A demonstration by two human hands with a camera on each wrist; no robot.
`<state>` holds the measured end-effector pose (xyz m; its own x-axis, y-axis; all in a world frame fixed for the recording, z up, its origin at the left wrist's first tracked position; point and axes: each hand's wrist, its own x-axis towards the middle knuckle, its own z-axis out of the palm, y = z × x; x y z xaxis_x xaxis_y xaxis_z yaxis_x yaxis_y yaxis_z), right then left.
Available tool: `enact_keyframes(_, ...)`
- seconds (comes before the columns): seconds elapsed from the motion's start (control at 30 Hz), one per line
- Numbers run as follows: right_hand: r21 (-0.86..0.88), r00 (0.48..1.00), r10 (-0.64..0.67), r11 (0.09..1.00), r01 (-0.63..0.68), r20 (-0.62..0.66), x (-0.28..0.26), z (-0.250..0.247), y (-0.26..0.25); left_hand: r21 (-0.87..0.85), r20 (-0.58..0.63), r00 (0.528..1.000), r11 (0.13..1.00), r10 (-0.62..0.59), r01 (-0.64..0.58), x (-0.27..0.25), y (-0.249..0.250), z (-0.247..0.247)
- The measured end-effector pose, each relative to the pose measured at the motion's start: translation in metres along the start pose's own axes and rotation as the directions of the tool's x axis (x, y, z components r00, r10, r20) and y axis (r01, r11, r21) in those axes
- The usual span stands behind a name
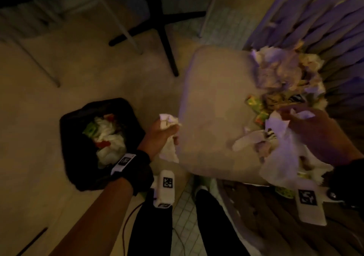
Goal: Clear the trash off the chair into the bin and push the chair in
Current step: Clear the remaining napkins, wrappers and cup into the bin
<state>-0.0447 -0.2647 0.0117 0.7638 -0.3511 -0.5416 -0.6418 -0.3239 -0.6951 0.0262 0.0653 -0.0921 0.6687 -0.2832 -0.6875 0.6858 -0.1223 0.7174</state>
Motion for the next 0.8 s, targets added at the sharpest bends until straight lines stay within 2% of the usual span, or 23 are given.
enact_keyframes(0.1, 0.015, 0.982, 0.013, 1.0, -0.016, 0.187, 0.015, 0.085, -0.035, 0.022, -0.16, 0.987, 0.999, -0.025, 0.029, -0.011, -0.008, -0.045)
enact_keyframes(0.2, 0.064, 0.948, 0.023, 0.997, -0.046, 0.318, 0.021, 0.181, -0.078, 0.071, -0.294, 0.954, 0.993, -0.065, 0.09, -0.02, -0.032, -0.1)
enact_keyframes(0.3, 0.031, 0.854, 0.111, 0.989, -0.146, 0.508, 0.026, 0.28, -0.101, -0.026, -0.344, 0.914, 0.976, -0.214, 0.218, -0.031, -0.06, -0.17)
enact_keyframes(0.4, -0.042, 0.74, 0.244, 0.959, -0.281, 0.626, 0.029, 0.37, -0.103, -0.059, -0.417, 0.871, 0.964, -0.261, 0.26, -0.03, -0.093, -0.235)
enact_keyframes(0.5, -0.173, 0.696, 0.296, 0.954, -0.243, 0.654, 0.034, 0.45, -0.084, -0.061, -0.518, 0.813, 0.959, -0.267, 0.277, -0.025, -0.124, -0.282)
enact_keyframes(0.57, -0.195, 0.706, 0.302, 0.953, -0.23, 0.641, 0.036, 0.492, -0.068, 0.013, -0.495, 0.823, 0.945, -0.277, 0.326, -0.025, -0.137, -0.299)
enact_keyframes(0.67, -0.098, 0.718, 0.336, 0.931, -0.353, 0.609, 0.038, 0.536, -0.05, -0.015, -0.379, 0.868, 0.94, -0.321, 0.341, -0.022, -0.155, -0.315)
enact_keyframes(0.73, -0.031, 0.719, 0.35, 0.909, -0.417, 0.6, 0.041, 0.553, -0.043, 0.016, -0.364, 0.891, 0.955, -0.271, 0.297, -0.016, -0.164, -0.325)
enact_keyframes(0.8, -0.008, 0.706, 0.339, 0.904, -0.428, 0.622, 0.045, 0.566, -0.036, 0.064, -0.358, 0.911, 0.968, -0.206, 0.244, -0.011, -0.166, -0.331)
